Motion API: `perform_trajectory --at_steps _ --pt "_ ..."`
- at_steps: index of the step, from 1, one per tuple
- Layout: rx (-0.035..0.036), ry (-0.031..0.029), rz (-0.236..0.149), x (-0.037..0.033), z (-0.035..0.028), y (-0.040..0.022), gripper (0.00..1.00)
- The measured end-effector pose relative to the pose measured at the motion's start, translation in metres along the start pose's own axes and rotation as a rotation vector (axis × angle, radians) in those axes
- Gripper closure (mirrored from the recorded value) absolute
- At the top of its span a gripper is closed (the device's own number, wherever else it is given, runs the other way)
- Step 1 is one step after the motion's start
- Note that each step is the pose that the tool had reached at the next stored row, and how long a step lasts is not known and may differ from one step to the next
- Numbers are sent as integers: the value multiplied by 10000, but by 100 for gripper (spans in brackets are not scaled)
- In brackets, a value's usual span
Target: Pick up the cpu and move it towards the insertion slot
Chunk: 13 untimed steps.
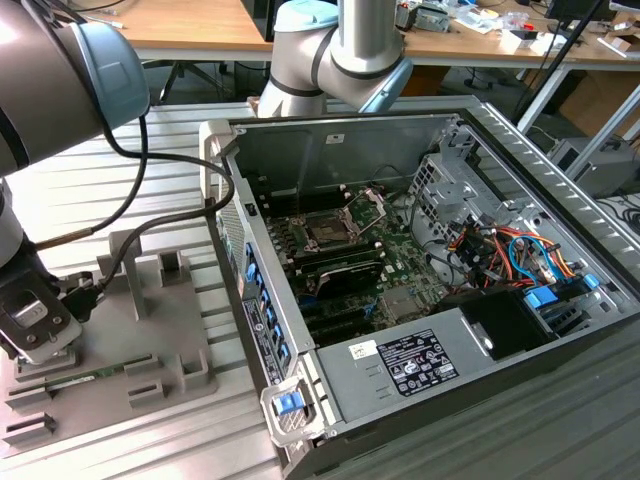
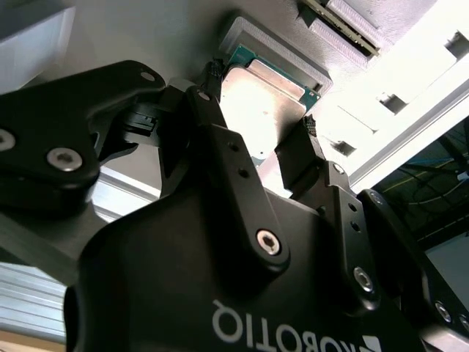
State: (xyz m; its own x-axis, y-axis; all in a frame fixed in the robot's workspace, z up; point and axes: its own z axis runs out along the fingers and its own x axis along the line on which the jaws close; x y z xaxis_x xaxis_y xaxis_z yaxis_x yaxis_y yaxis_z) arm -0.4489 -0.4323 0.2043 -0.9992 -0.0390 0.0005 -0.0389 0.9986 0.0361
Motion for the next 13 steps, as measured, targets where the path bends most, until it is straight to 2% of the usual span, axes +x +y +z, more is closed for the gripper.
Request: perform_trajectory --at_steps 13 --pt "0 0 -1 0 -34 1 45"
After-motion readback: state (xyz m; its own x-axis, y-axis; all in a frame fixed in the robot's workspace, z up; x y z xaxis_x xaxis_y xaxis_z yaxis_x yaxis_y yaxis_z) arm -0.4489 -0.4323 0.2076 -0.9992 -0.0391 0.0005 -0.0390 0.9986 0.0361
